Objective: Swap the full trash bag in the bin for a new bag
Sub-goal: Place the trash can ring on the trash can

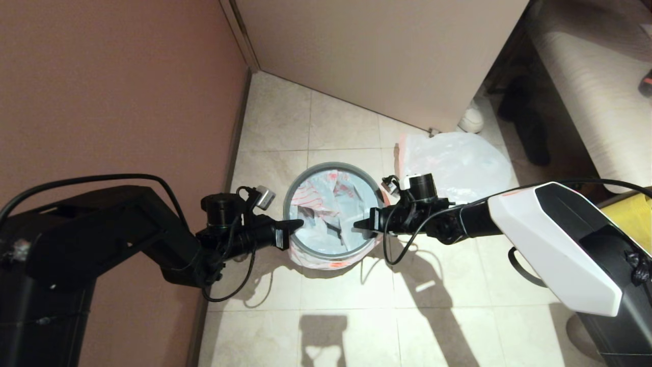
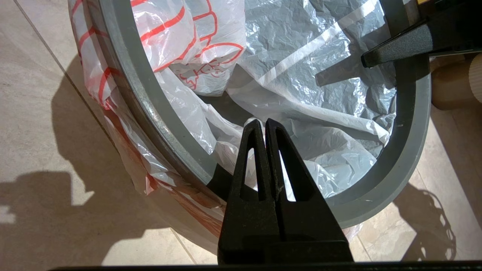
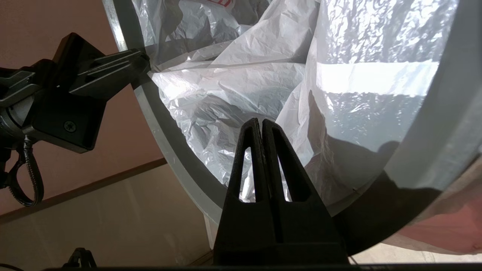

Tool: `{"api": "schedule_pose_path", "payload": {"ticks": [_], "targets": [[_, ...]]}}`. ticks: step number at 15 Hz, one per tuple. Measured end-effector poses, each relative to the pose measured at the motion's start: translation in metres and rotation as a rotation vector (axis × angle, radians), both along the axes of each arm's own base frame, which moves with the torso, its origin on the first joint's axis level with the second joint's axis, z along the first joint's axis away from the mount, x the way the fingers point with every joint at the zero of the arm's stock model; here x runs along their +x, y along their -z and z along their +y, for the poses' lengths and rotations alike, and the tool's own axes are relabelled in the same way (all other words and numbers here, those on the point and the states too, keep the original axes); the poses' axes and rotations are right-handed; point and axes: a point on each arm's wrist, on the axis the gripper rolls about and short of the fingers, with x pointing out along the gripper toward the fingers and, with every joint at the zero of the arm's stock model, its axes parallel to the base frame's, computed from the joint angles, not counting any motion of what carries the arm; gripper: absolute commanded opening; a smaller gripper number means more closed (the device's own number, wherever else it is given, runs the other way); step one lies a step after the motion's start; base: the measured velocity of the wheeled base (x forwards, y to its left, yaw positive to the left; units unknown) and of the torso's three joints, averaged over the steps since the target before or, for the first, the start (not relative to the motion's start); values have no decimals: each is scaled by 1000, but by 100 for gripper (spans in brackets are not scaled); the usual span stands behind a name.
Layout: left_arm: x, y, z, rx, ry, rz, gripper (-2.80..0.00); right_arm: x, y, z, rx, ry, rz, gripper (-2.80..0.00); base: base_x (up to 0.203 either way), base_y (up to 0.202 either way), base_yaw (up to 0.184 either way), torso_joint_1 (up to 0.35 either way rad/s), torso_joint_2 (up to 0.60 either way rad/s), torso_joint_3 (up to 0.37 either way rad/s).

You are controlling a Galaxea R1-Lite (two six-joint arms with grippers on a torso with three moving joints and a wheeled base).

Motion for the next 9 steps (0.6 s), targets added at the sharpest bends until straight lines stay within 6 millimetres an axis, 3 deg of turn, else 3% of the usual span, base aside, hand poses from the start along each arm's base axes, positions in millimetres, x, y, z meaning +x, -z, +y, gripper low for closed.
{"api": "schedule_pose_path", "payload": {"ticks": [9], "targets": [[6,-5,3,-12,-24,-16,-280,-2,-11,-1,10,7,-4,-280,0,0,0,0,0,0]]}}
